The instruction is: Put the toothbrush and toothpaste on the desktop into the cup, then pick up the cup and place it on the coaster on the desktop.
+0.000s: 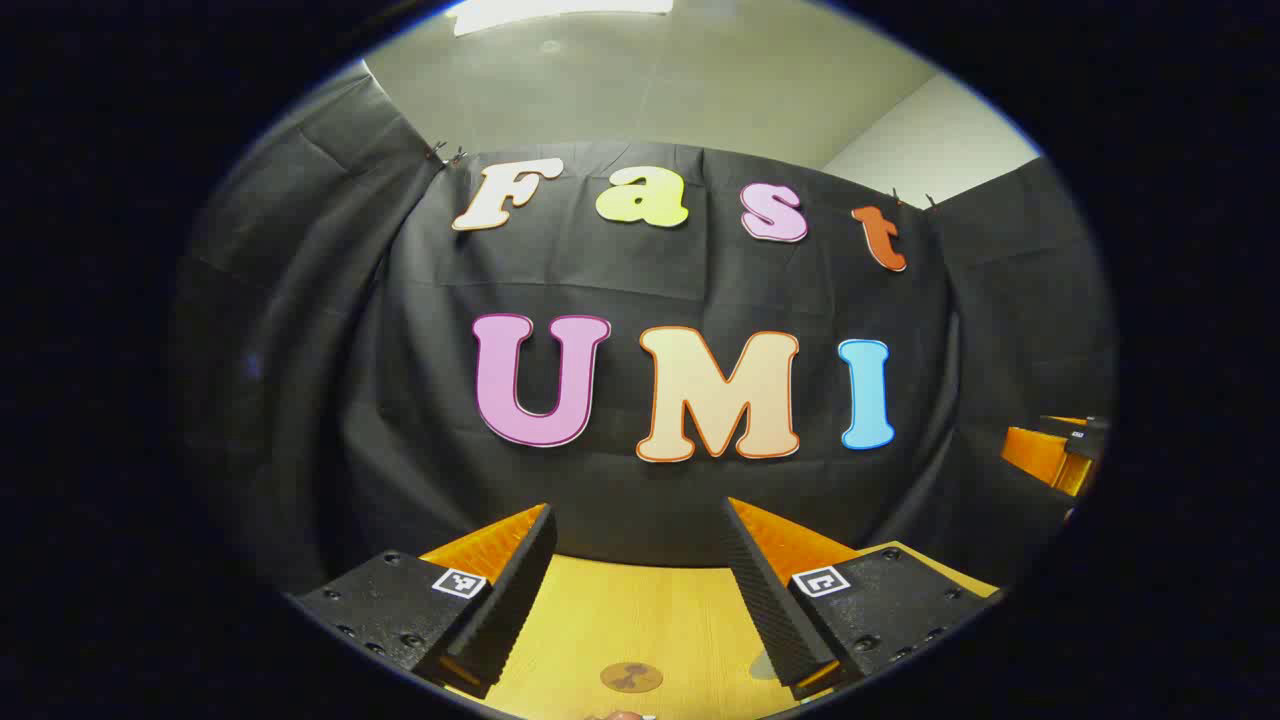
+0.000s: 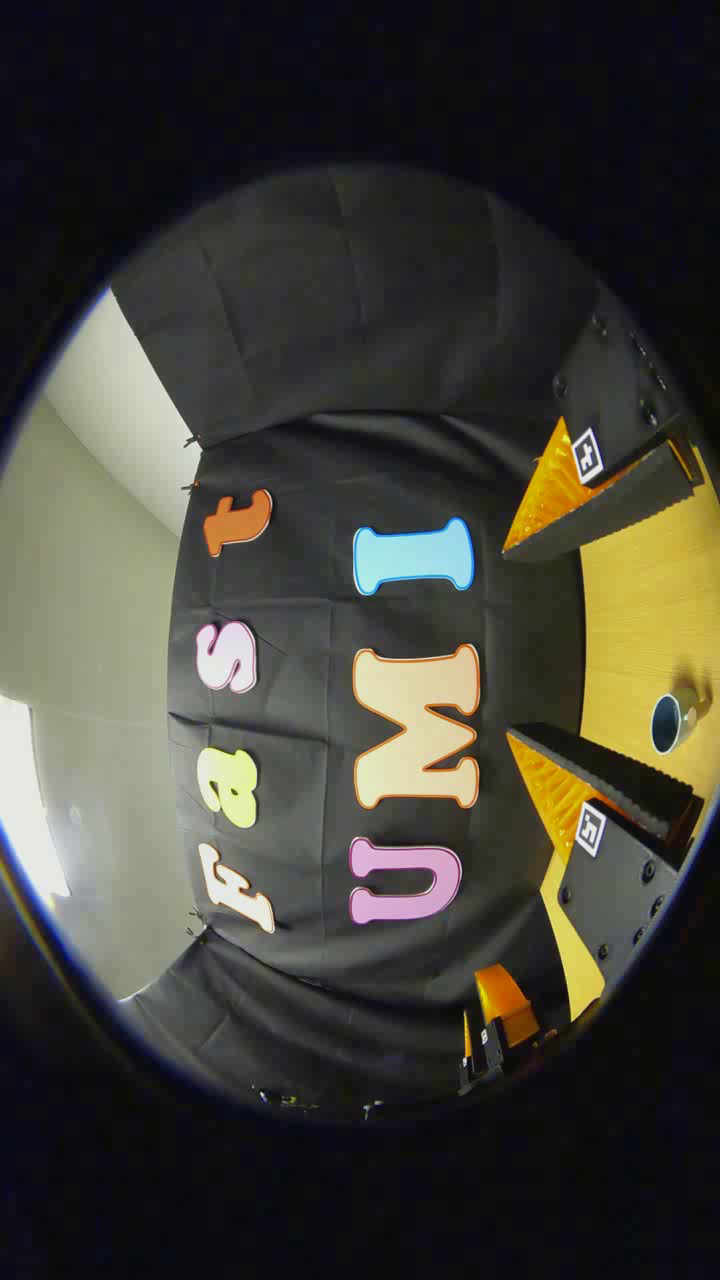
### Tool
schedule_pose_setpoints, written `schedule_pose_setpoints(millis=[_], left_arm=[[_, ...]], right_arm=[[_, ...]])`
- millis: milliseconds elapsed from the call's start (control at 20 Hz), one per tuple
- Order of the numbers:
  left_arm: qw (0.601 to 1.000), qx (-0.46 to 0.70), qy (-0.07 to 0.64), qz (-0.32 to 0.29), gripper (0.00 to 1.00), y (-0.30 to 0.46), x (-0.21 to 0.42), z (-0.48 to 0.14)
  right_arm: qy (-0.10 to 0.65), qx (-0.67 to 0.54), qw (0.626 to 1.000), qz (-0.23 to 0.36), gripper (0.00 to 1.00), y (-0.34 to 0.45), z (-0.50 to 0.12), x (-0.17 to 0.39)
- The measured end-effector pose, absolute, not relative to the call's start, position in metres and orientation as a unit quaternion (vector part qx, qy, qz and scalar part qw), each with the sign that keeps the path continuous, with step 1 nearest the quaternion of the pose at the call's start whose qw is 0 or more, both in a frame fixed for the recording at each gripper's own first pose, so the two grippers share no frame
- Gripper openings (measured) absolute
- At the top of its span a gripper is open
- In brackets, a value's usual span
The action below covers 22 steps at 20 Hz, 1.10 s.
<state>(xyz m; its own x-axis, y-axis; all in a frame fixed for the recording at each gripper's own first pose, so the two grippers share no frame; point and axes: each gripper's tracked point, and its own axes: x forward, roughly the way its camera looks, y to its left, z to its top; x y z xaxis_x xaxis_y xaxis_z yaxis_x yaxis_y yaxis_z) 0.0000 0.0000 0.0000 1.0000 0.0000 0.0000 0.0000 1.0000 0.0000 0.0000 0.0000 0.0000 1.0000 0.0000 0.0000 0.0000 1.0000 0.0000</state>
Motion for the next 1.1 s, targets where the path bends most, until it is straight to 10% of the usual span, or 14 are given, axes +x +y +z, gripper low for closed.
schedule_pose_setpoints(millis=[1100], left_arm=[[1.0,0.03,-0.001,-0.003,0.94,0.013,-0.021,-0.004]], right_arm=[[0.075,-0.017,0.997,0.03,0.99,0.027,-0.047,-0.011]])
